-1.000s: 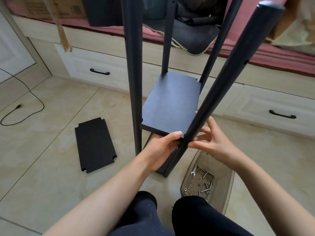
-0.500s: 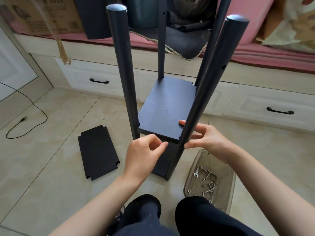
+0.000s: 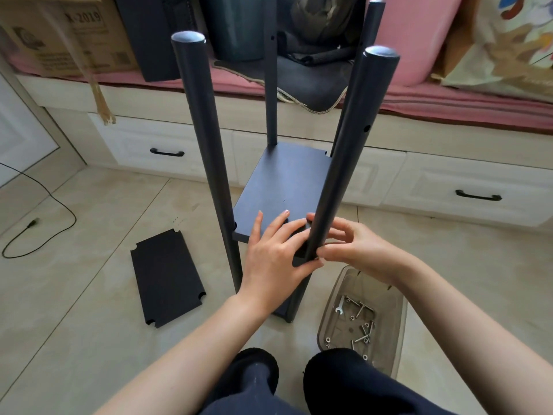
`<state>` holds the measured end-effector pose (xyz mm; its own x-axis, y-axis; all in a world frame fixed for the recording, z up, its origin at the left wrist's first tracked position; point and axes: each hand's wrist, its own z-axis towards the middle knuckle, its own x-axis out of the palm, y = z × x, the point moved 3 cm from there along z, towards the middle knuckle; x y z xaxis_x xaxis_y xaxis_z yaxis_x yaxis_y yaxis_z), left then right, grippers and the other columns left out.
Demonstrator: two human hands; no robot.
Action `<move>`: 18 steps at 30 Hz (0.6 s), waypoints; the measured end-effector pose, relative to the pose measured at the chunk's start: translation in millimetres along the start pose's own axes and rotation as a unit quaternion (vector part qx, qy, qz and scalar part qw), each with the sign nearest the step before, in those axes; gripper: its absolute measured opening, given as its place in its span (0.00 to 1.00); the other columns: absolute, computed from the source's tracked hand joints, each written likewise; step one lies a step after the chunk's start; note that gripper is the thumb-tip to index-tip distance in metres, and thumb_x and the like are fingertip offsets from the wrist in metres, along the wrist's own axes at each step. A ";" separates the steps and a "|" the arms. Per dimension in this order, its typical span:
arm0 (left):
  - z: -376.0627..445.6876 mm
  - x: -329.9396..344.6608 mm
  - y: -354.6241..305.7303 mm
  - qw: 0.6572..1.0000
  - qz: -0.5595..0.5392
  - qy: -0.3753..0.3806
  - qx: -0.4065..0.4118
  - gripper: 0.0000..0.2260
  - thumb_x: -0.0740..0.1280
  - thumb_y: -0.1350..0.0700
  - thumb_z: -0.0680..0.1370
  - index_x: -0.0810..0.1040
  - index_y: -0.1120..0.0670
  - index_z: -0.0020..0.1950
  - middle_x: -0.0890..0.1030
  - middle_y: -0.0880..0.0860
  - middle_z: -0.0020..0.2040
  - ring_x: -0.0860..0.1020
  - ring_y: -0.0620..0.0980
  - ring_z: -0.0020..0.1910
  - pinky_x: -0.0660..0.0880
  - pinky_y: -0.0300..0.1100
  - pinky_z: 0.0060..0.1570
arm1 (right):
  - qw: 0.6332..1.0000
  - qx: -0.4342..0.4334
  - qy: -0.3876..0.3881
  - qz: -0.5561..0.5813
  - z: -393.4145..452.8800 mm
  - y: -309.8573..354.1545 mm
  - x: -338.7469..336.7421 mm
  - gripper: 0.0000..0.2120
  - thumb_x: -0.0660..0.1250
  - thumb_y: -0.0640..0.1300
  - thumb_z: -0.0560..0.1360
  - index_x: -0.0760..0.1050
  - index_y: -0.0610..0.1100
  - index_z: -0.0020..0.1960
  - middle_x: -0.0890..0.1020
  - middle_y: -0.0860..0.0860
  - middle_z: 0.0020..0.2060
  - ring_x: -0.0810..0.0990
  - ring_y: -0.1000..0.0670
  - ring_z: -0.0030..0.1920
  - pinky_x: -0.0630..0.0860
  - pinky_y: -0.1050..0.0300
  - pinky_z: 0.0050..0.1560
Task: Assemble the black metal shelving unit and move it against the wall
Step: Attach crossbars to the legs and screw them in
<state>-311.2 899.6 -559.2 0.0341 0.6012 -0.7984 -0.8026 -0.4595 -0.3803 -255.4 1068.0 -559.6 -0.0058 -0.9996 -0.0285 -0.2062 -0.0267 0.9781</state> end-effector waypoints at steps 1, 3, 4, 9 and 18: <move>-0.2 0.1 0.1 1.000 0.003 0.006 -0.004 0.22 0.76 0.44 0.73 0.81 0.49 0.65 0.81 0.49 0.65 0.73 0.55 0.72 0.54 0.63 0.76 | 0.999 0.013 0.010 0.037 0.0 -3.4 -3.1 0.30 0.74 0.42 0.72 0.70 0.59 0.71 0.82 0.45 0.60 0.81 0.44 0.62 0.78 0.53 0.58; 0.1 -0.2 -0.4 1.000 0.007 0.018 -0.010 0.23 0.75 0.44 0.73 0.81 0.49 0.66 0.80 0.49 0.66 0.74 0.54 0.71 0.55 0.62 0.77 | 0.991 0.042 -0.004 0.128 1.8 -9.5 -10.1 0.31 0.70 0.46 0.76 0.61 0.57 0.75 0.81 0.41 0.62 0.80 0.41 0.63 0.75 0.44 0.64; 0.7 -0.6 -0.6 1.000 0.007 0.024 -0.014 0.24 0.75 0.43 0.73 0.80 0.48 0.67 0.79 0.49 0.68 0.73 0.53 0.72 0.55 0.61 0.77 | 0.984 0.061 -0.032 0.163 4.6 -12.3 -13.6 0.30 0.69 0.48 0.78 0.60 0.55 0.76 0.81 0.39 0.61 0.80 0.40 0.62 0.73 0.41 0.65; 4.9 -0.9 -1.6 0.998 0.045 0.049 0.000 0.28 0.72 0.41 0.74 0.76 0.50 0.72 0.74 0.50 0.74 0.70 0.51 0.74 0.57 0.60 0.77 | 0.941 0.143 -0.184 0.245 32.1 -14.5 -20.2 0.22 0.63 0.51 0.81 0.71 0.39 0.69 0.83 0.38 0.55 0.84 0.40 0.54 0.79 0.44 0.58; 26.9 -0.2 13.3 0.978 0.128 0.152 0.059 0.37 0.58 0.30 0.74 0.58 0.42 0.81 0.61 0.46 0.81 0.48 0.55 0.82 0.44 0.61 0.78 | 0.949 0.086 -0.163 0.257 64.6 18.1 -5.6 0.09 0.62 0.34 0.81 0.66 0.43 0.44 0.79 0.48 0.25 0.81 0.49 0.27 0.77 0.57 0.28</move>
<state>-337.9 910.9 -551.6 -0.0159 0.2455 -0.9693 -0.8702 -0.4809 -0.1075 -322.3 1073.9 -555.0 -0.4447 -0.8229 0.3537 -0.2503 0.4933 0.8331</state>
